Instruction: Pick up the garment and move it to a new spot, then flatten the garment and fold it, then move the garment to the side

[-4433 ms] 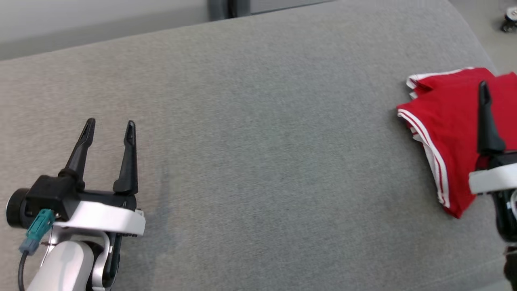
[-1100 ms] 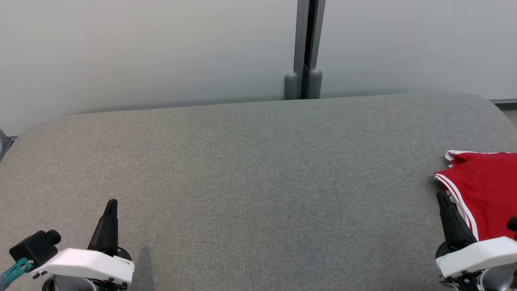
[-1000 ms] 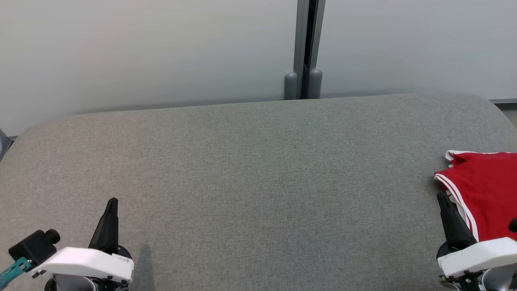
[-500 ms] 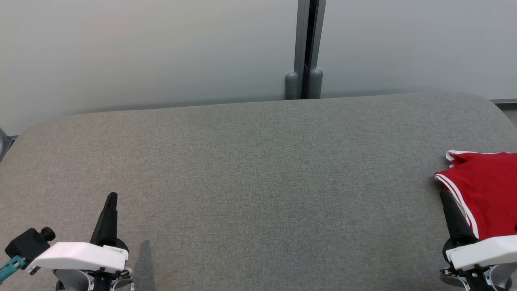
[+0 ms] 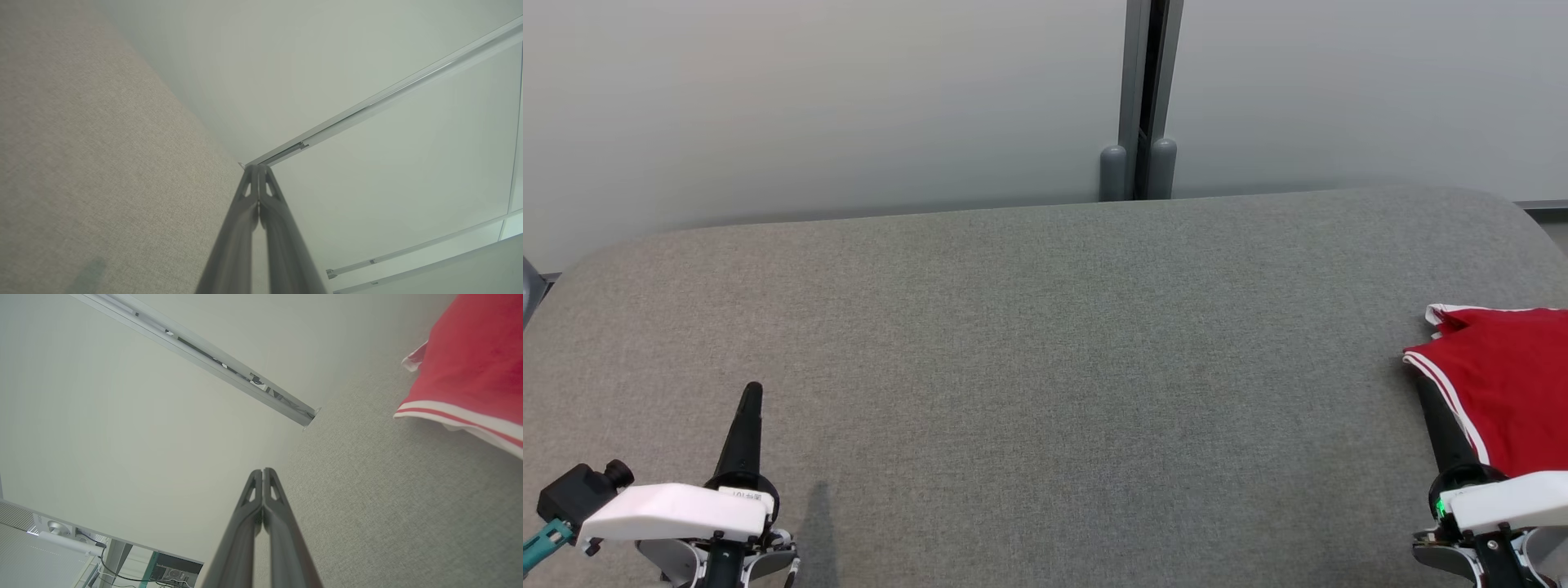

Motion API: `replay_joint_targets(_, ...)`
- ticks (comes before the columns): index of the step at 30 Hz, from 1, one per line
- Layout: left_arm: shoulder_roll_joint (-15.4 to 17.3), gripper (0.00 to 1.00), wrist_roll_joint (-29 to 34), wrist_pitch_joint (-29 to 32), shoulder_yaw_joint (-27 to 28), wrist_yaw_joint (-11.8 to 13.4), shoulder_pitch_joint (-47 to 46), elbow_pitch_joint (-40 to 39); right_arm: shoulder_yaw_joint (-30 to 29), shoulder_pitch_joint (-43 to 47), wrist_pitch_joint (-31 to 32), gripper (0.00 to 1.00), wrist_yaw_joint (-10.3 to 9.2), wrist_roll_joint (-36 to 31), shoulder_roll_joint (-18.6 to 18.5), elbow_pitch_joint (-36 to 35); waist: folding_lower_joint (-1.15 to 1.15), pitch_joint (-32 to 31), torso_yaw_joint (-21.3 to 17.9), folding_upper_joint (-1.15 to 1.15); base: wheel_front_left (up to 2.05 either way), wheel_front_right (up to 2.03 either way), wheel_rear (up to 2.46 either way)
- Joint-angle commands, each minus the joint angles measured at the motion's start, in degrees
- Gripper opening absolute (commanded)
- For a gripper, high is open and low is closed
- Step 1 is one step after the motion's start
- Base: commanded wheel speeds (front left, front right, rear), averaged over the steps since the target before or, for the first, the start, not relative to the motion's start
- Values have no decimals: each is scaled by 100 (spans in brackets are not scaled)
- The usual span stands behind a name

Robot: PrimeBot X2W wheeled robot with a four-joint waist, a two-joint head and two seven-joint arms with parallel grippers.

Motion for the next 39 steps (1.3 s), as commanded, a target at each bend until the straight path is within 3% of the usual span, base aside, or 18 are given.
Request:
replay_joint_targets(1, -3, 0, -116, 28, 74, -72, -149, -22, -33, -131, 38, 0, 2, 161, -27, -10, 0, 0, 1, 0, 0, 0, 0)
replay_joint_targets(39, -434, 0, -1533, 387, 497, -478, -368, 298, -180, -357, 204, 0, 2, 2006, -10, 396, 0, 6, 24, 0, 0, 0, 0)
